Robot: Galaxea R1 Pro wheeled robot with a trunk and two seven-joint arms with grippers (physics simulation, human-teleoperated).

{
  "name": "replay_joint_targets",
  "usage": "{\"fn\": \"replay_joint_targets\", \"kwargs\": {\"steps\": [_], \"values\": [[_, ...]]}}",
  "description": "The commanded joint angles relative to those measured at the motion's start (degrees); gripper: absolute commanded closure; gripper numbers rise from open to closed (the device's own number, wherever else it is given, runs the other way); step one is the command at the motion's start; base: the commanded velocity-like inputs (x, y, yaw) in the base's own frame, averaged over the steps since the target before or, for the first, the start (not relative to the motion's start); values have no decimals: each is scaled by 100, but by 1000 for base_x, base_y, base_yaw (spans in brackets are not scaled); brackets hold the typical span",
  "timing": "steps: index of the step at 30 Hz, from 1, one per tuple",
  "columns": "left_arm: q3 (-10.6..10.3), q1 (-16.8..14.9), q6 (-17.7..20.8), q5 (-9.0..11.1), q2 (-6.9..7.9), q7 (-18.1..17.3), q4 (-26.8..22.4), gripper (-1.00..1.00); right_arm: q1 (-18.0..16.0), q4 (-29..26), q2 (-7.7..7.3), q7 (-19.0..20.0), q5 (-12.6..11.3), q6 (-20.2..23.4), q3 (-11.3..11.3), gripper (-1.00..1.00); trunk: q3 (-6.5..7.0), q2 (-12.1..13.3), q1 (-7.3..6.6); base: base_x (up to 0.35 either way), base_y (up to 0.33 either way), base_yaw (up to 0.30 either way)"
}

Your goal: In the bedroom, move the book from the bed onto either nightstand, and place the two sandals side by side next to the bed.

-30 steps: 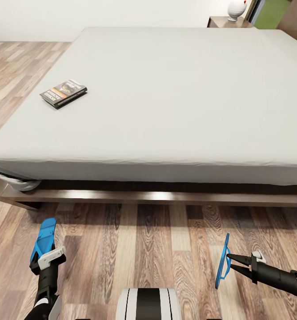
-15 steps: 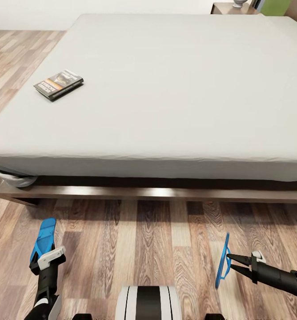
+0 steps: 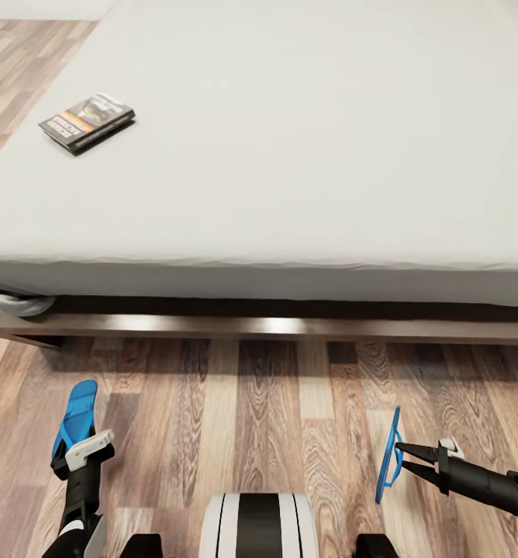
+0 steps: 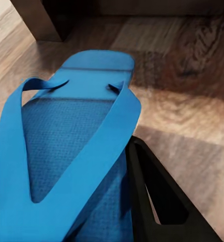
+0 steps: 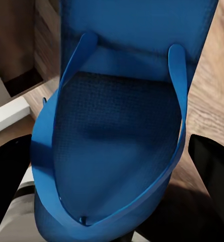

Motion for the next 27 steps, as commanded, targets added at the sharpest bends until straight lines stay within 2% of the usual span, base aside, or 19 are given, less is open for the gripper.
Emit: {"fn": "replay_joint_targets", "kwargs": {"steps": [1, 12, 17, 22, 25, 27], "values": [[29, -5, -22, -72, -2, 22, 5, 100, -2, 1, 1, 6, -21, 46, -3, 100, -25, -3, 1, 0, 0, 0], [30, -4, -14, -72, 7, 22, 19, 100, -2, 1, 1, 6, -21, 46, -3, 100, -269, -17, 30, 0, 0, 0], [30, -4, -11, -73, 22, 16, 15, 100, -2, 1, 1, 6, -21, 46, -3, 100, -269, -17, 30, 0, 0, 0], [30, -4, 2, -82, 243, -17, 11, 100, -2, 1, 2, 6, -21, 46, -3, 100, -269, -17, 30, 0, 0, 0], [21, -2, 3, -91, 291, -18, 0, 100, -2, 1, 2, 5, -21, 46, -3, 100, -269, -17, 30, 0, 0, 0], [-70, -4, 4, -169, 308, -15, -7, 100, -2, 1, -2, 1, -21, 46, -3, 100, -269, -17, 30, 0, 0, 0]]}}
